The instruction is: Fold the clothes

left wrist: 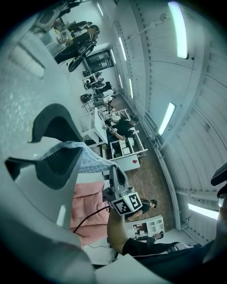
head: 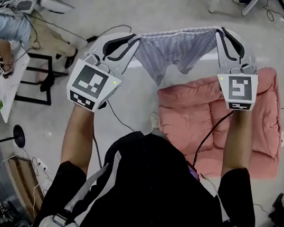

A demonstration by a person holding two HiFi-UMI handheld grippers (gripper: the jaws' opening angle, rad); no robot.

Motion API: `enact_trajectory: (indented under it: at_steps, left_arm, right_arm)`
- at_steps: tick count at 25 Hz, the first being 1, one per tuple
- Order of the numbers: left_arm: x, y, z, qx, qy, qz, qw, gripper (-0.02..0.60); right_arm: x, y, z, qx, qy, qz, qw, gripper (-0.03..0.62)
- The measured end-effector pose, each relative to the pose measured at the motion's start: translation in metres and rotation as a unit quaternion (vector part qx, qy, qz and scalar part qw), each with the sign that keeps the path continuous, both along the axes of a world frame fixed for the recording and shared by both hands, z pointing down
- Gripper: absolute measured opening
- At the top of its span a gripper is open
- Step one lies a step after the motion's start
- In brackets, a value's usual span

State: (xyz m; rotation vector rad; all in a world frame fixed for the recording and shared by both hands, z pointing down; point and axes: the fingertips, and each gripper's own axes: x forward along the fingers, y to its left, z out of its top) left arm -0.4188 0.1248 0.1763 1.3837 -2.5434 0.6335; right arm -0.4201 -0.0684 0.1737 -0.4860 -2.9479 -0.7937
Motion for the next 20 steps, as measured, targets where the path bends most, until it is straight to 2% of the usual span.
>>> enact_trajectory:
  at_steps: [4,10,14,20]
  left_arm:
    - [0.033,-0.007,-0.014,0.006,-0.012,0.030,0.9995,0.038]
    - [0.105,-0.017,-0.027,0.018,-0.024,0.088,0.9956,0.038]
    - [0.169,-0.025,-0.034,0.024,-0.027,0.124,0.9916,0.038]
    - [0.264,-0.021,-0.006,0.019,-0.011,0.161,0.9867,0.038]
  right_arm:
    - [0.041,-0.009,-0.016,0.006,-0.014,0.027,1.000,0.040]
    - [0.123,-0.018,-0.034,0.013,-0.030,0.079,0.996,0.040]
    - [0.190,-0.027,-0.042,0.008,-0.035,0.114,0.993,0.040]
    - [0.296,-0.025,-0.014,-0.007,-0.018,0.158,0.987,0.040]
